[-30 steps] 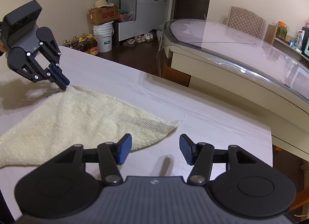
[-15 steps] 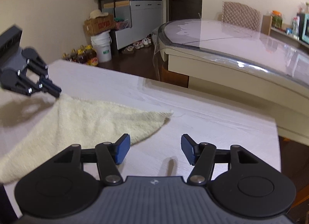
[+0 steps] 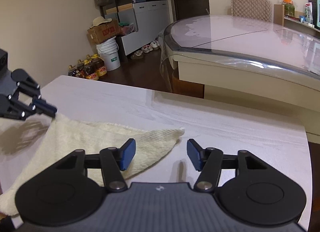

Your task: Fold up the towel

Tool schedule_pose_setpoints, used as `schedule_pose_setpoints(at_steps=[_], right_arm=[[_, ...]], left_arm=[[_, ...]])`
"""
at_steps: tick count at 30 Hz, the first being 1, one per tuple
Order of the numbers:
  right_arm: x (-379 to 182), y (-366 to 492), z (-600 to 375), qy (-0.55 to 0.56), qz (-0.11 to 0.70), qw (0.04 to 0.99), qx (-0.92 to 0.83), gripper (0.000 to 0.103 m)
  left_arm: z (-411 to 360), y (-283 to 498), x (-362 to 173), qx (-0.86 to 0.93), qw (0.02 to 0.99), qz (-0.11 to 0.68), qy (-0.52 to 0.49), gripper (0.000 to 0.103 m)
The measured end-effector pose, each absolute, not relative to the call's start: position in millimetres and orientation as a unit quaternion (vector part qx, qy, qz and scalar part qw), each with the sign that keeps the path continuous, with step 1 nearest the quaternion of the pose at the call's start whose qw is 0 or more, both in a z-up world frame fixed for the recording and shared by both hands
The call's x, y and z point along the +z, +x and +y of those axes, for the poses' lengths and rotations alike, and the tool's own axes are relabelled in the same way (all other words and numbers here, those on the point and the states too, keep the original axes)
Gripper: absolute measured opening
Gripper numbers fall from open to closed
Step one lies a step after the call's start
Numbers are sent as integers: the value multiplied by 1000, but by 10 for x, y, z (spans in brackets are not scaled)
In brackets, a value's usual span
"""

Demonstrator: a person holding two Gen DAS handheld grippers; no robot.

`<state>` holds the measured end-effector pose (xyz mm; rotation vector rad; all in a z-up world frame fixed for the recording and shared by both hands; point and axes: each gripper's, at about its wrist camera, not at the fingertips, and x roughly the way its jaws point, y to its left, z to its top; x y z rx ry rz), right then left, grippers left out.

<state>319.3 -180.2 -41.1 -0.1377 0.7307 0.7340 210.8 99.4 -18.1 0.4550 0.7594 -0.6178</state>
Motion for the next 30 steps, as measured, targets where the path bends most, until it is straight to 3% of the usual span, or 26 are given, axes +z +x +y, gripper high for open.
schedule_pose_setpoints(at_steps=[9, 15, 21, 30], right_arm=[[-542, 3386, -1526, -128, 353, 877, 301, 52], [-594, 3494, -1437, -152, 346, 884, 275, 59], [-492, 3457, -1494, -129, 339, 888, 281, 56], [-112, 2233, -1519, -134, 281, 860, 405, 63]], left_arm=[[987, 2061, -254, -294, 855, 367, 217, 4], [979, 2034, -246, -292, 855, 367, 221, 4], [996, 2013, -247, -285, 857, 375, 210, 5], [996, 2057, -229, -280, 855, 385, 203, 5]])
